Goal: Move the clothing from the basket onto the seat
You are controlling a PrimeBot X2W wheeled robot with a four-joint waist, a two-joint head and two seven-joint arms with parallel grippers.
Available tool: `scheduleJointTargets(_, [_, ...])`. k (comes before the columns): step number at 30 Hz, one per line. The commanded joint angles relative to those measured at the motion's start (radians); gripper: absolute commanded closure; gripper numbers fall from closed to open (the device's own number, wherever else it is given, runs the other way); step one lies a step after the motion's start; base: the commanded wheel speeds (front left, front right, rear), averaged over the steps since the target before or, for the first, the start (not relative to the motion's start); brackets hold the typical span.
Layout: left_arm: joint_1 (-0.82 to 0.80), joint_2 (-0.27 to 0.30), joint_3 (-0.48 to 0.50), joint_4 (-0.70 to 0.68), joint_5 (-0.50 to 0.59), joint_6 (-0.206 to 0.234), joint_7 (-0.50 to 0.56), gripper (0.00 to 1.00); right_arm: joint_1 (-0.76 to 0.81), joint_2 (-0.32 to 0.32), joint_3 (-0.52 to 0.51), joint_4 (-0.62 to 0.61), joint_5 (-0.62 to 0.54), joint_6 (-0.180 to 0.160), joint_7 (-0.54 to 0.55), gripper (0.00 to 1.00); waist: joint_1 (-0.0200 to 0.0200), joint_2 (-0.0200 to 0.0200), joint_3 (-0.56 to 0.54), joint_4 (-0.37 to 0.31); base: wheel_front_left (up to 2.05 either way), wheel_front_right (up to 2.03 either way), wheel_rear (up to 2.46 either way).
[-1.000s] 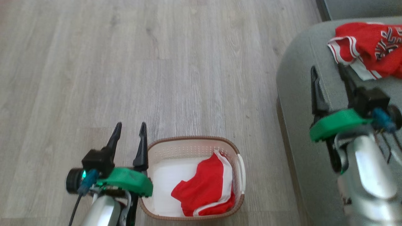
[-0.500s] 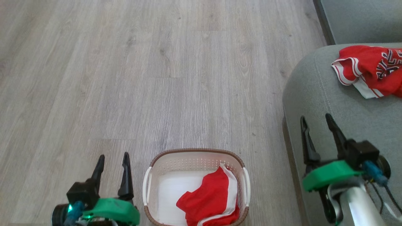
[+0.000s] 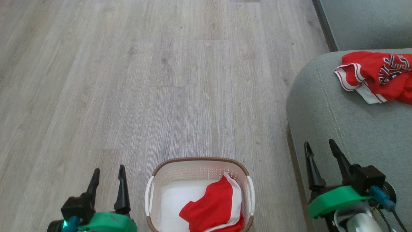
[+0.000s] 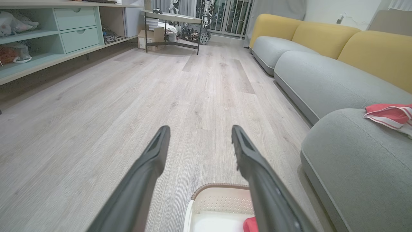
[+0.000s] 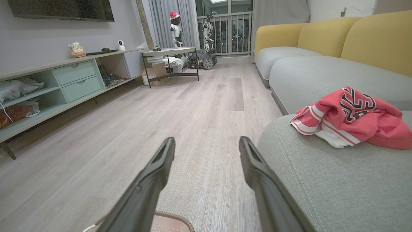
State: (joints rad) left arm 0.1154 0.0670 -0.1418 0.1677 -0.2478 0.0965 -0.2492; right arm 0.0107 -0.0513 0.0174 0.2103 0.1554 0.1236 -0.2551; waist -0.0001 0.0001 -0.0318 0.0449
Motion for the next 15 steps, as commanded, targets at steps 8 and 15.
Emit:
scheduleJointTargets(8, [-0.032,-0.006,0.050,-0.010,0.020,-0.019,-0.013,0.00,-0.033,0.001,0.017,-0.026,-0.001,0.007,-0.007,0.00,0.0001,-0.0001,0.000,0.003,0.00,0.00,0.00])
scheduleJointTargets(15, [-0.030,-0.010,0.055,-0.002,0.027,-0.027,-0.013,0.00,-0.032,0.001,0.020,-0.022,0.000,0.007,-0.007,0.00,0.0001,-0.0001,-0.001,0.006,0.00,0.00,0.00])
